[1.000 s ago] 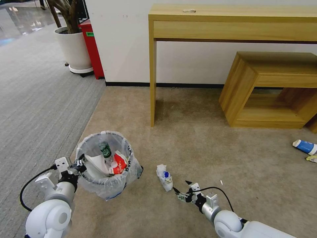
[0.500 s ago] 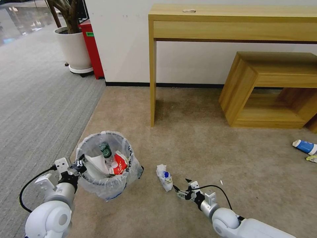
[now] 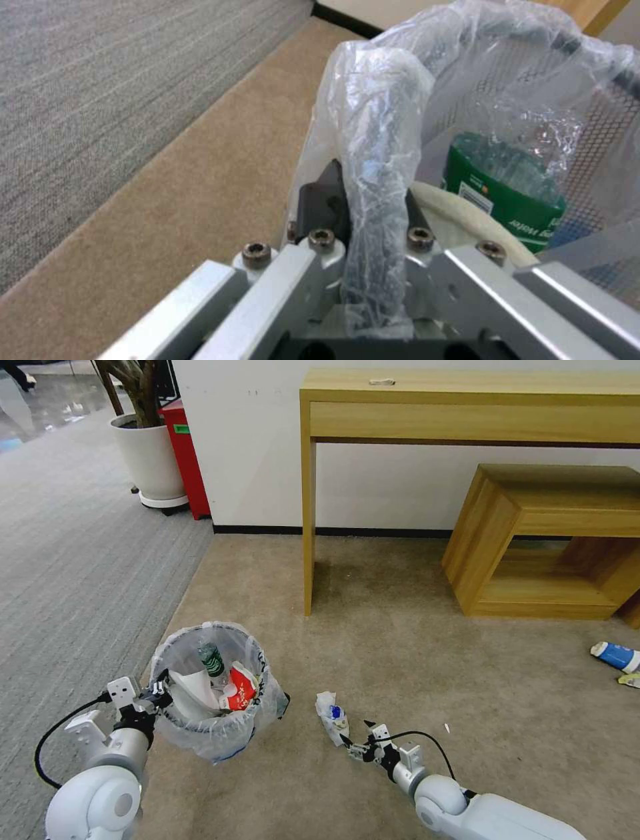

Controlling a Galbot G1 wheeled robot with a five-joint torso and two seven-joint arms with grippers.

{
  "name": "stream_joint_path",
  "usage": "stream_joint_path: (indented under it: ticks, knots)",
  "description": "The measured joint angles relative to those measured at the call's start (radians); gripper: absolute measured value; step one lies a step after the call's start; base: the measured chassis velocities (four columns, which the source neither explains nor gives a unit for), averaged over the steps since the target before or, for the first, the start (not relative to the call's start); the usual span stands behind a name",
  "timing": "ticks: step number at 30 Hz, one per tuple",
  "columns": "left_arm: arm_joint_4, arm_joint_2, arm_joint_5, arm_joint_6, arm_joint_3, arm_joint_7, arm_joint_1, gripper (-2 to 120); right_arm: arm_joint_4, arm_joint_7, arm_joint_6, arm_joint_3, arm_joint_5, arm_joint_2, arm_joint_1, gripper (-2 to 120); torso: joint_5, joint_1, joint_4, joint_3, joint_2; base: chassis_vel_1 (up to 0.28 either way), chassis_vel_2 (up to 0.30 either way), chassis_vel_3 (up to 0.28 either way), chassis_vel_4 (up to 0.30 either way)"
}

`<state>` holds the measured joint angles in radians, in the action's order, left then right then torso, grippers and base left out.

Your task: Pick up the trash bin and place the garbage on the floor into it.

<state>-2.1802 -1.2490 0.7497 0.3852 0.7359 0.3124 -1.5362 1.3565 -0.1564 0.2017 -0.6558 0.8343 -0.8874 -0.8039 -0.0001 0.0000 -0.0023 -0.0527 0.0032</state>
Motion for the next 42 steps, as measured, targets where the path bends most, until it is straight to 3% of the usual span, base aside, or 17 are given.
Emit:
stream_joint_path:
  ticks: [23,42]
  knots:
    - [-0.067,-0.002,0.000,0.000,0.012,-0.002,-0.036,2,-0.145,0.019,0.003,-0.048,0.006,-0.084,0.070,81,0.0001,0.000,0.0000,0.000,0.000,0.000,0.000,0.000,0.000]
    - [-0.079,-0.003,-0.001,-0.004,0.019,-0.007,-0.052,2,-0.220,0.027,0.015,-0.086,-0.003,-0.130,0.104,80,0.0000,0.000,0.0000,0.000,0.000,0.000,0.000,0.000,0.000]
